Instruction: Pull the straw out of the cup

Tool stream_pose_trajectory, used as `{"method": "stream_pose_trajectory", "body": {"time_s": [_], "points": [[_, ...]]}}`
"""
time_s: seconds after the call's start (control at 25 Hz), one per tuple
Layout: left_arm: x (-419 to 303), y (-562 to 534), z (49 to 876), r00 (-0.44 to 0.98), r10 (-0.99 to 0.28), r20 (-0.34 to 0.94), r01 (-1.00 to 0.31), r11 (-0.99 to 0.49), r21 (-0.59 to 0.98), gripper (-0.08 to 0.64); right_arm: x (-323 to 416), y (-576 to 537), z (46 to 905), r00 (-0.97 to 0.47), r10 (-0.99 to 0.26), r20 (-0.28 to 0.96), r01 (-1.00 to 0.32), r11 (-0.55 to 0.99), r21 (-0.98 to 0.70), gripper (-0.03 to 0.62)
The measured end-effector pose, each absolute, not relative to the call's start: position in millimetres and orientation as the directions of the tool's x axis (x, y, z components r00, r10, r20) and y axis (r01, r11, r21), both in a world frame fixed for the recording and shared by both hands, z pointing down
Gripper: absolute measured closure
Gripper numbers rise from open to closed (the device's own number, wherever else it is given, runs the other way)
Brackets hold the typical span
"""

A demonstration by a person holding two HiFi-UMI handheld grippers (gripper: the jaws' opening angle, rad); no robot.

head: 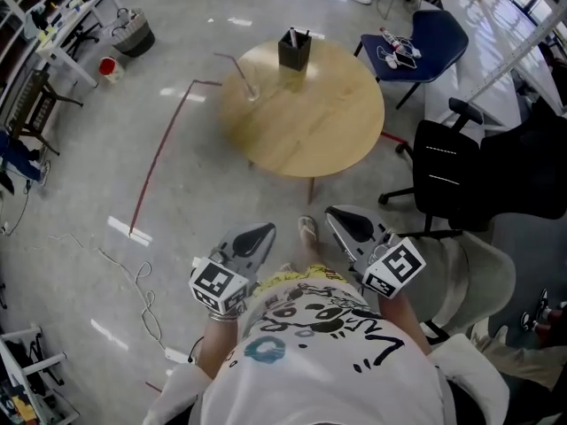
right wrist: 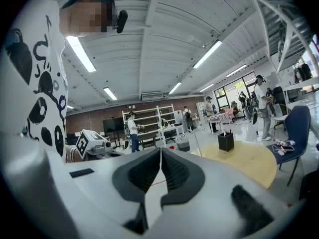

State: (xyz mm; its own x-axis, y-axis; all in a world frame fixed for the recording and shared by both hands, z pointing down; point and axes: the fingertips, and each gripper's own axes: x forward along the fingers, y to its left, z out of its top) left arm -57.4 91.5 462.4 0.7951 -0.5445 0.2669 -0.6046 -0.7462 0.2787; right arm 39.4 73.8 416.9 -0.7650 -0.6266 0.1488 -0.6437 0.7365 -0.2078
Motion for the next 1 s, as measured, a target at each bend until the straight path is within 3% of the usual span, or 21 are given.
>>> {"method": "stream_pose_trajectory", "body": {"time_s": [1.0], "points": [[-22.6,-71.6,442.4,0.668,-0.700,0.253,-0.744,-0.627,0.231,0.545,72.1,-90.7,408.8,-0.872,-0.468,0.146,-0.489,0.850,-0.196,0.565]]}}
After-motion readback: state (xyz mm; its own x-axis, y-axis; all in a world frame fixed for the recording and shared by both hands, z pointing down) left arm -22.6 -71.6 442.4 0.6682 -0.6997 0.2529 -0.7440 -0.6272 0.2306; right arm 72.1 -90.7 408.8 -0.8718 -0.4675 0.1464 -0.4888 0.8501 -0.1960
